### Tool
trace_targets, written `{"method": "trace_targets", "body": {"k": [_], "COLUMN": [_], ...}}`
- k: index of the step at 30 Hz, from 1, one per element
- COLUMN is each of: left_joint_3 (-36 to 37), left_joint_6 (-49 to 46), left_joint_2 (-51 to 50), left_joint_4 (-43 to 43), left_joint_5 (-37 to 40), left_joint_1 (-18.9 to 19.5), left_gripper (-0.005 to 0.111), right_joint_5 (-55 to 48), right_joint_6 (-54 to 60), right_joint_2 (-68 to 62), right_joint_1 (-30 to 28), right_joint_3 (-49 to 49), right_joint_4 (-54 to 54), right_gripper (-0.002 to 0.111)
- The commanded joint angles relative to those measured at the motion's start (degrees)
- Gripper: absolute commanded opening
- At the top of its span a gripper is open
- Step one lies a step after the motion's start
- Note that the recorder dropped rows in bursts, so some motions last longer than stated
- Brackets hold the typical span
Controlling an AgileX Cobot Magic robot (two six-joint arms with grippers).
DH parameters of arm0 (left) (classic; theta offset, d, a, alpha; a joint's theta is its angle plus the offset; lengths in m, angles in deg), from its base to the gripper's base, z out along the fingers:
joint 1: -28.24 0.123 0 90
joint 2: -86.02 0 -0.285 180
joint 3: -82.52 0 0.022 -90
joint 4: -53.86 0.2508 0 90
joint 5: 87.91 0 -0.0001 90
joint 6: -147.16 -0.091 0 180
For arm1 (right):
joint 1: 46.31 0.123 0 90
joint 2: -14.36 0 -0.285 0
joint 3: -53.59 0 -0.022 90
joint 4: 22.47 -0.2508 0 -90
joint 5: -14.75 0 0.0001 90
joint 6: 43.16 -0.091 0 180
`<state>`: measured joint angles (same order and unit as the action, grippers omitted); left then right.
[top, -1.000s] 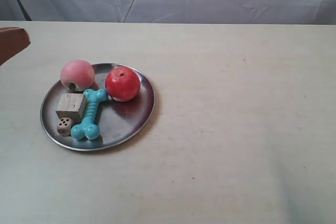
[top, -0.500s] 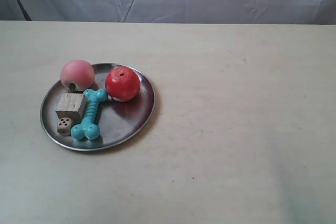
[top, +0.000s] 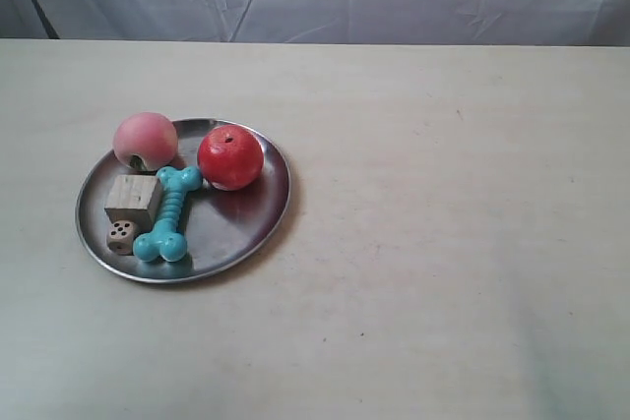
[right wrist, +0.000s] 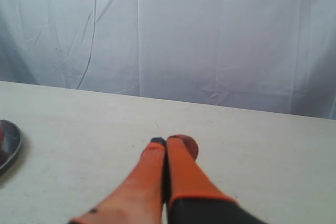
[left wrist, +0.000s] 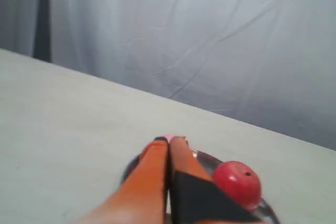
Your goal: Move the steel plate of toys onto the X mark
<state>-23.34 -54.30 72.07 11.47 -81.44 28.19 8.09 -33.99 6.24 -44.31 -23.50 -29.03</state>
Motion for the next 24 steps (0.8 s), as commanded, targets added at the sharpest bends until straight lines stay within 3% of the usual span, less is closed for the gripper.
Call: {"method": "trace_targets", "body": {"k": [1,4,24], "left_joint_3": [2.1,2.2,2.9], "left_joint_6": [15.8,16.4,16.4], "left_joint_2": [0.1,0.1,0.1], "left_joint_4": [14.5,33.8,34.5], "left_joint_5": [2.2,5.2,5.5], "left_joint_1": [7.6,11.4,11.4], "left_gripper": [0.000,0.000,0.000], "right_joint_5": [0.4,0.4,0.4], "right_joint_6": [-0.1,-0.1,-0.1], "right_joint_2": [0.3,0.3,0.3], "right_joint_1": [-0.2,-0.2,-0.2], "right_joint_3": [-0.1,-0.1,-0.1], "right_joint_4": [-0.1,-0.1,-0.1], "right_gripper": [-0.001,-0.001,-0.001]}}
